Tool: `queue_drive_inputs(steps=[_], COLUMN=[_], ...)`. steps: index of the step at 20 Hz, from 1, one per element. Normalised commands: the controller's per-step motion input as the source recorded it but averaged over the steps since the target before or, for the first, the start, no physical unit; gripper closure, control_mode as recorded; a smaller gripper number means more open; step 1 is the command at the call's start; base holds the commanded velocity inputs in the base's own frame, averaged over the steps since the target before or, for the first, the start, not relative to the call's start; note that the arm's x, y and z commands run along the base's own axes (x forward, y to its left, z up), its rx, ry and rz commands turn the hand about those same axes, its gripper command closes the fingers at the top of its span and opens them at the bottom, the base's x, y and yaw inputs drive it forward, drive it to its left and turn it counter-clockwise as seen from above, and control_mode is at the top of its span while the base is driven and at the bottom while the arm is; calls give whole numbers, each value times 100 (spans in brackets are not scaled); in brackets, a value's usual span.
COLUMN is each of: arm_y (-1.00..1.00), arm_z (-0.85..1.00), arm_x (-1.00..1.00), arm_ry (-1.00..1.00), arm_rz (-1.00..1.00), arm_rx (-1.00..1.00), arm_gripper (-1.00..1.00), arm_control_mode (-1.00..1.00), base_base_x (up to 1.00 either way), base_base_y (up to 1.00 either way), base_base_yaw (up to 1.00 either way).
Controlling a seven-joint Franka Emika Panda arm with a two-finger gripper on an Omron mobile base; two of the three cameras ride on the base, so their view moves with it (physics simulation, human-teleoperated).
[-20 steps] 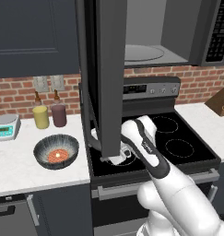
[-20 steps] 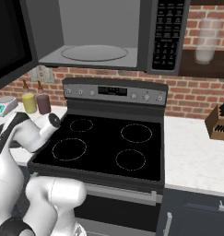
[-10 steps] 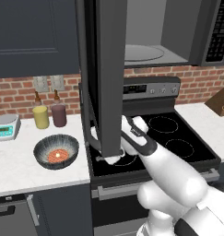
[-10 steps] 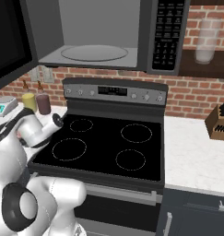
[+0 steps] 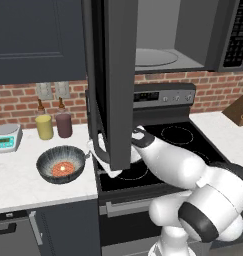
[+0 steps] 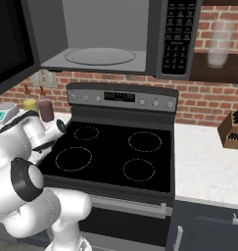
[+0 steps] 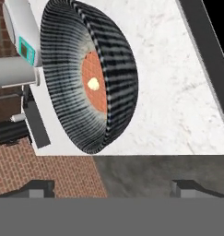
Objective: Open the microwave, place the bowl with waffle inside the microwave, then close the microwave door and turn it on.
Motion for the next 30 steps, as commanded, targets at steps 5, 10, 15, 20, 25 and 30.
queue_drive_inputs(steps=[5,10,15,20,25,30], arm_y=[28,7,9,12,14,16], arm_z=[-24,-25,-17,-11,-13,-16], arm_x=[20,26,32,25,6,4], arm_ry=[5,7,2,0,0,0], arm_rz=[0,-1,-2,-5,-4,-3], arm_rx=[0,0,0,0,0,0], arm_gripper=[-100,-100,-100,-100,-100,-100], arm_control_mode=[-100,-100,-100,-100,-100,-100], base_base_x=[0,0,0,0,0,0], base_base_y=[0,0,0,0,0,0], base_base_yaw=[0,0,0,0,0,0])
